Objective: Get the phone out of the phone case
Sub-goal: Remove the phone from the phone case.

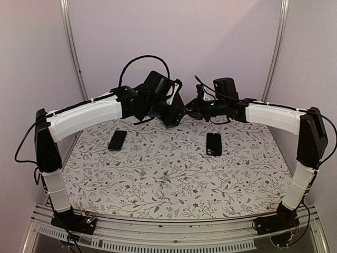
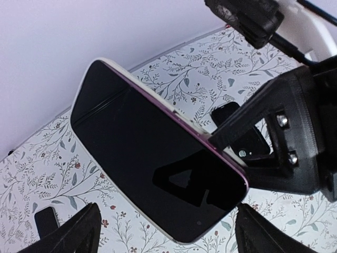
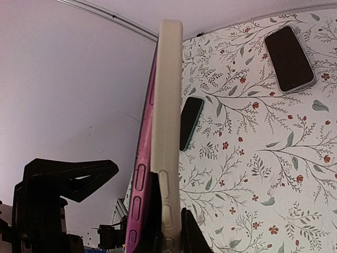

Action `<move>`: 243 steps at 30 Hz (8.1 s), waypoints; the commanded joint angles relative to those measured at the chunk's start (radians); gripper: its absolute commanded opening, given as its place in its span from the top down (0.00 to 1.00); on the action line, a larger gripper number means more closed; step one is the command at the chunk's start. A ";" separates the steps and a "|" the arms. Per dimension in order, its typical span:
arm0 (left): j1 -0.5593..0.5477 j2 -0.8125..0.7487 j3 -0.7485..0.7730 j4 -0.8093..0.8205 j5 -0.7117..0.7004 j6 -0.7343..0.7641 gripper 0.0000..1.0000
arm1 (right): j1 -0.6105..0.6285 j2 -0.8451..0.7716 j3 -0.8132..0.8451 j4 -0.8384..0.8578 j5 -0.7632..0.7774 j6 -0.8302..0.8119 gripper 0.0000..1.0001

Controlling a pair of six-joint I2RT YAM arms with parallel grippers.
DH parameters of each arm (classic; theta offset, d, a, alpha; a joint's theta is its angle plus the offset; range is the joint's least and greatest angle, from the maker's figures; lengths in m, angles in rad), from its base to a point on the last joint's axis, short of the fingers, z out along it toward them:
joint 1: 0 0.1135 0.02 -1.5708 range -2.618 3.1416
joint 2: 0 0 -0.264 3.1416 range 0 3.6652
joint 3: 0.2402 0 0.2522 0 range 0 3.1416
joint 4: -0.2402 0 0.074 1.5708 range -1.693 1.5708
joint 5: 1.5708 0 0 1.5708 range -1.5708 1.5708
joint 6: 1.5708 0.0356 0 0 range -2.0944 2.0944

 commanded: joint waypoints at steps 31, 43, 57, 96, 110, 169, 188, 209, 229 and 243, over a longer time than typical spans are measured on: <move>-0.030 0.107 -0.019 0.072 -0.269 -0.002 0.33 | 0.058 0.058 -0.006 0.077 -0.015 0.114 1.00; -0.056 0.113 -0.353 0.398 -0.314 -0.050 0.39 | 0.068 0.107 -0.162 0.247 -0.061 0.252 1.00; -0.081 0.186 -0.405 0.443 -0.326 -0.087 0.57 | 0.081 0.138 -0.216 0.300 -0.073 0.314 1.00; -0.027 0.018 -0.466 0.456 -0.158 -0.157 1.00 | 0.063 0.119 -0.259 0.268 0.016 0.300 1.00; 0.011 -0.045 -0.486 0.407 0.062 -0.123 0.42 | 0.054 0.132 -0.165 0.142 0.027 0.248 1.00; -0.051 0.158 -0.319 0.273 -0.095 -0.025 0.29 | 0.057 0.138 -0.087 0.105 -0.014 0.237 1.00; -0.078 0.168 -0.355 0.257 -0.226 -0.013 0.30 | 0.059 0.138 -0.097 0.123 -0.035 0.254 1.00; -0.117 0.281 -0.295 0.321 -0.344 0.128 0.48 | 0.072 0.134 -0.129 0.163 -0.079 0.287 1.00; -0.131 0.263 -0.315 0.379 -0.366 0.128 1.00 | 0.072 0.129 -0.139 0.154 -0.065 0.284 1.00; -0.124 0.082 -0.373 0.425 -0.333 0.043 1.00 | 0.072 0.127 -0.173 0.120 0.014 0.248 1.00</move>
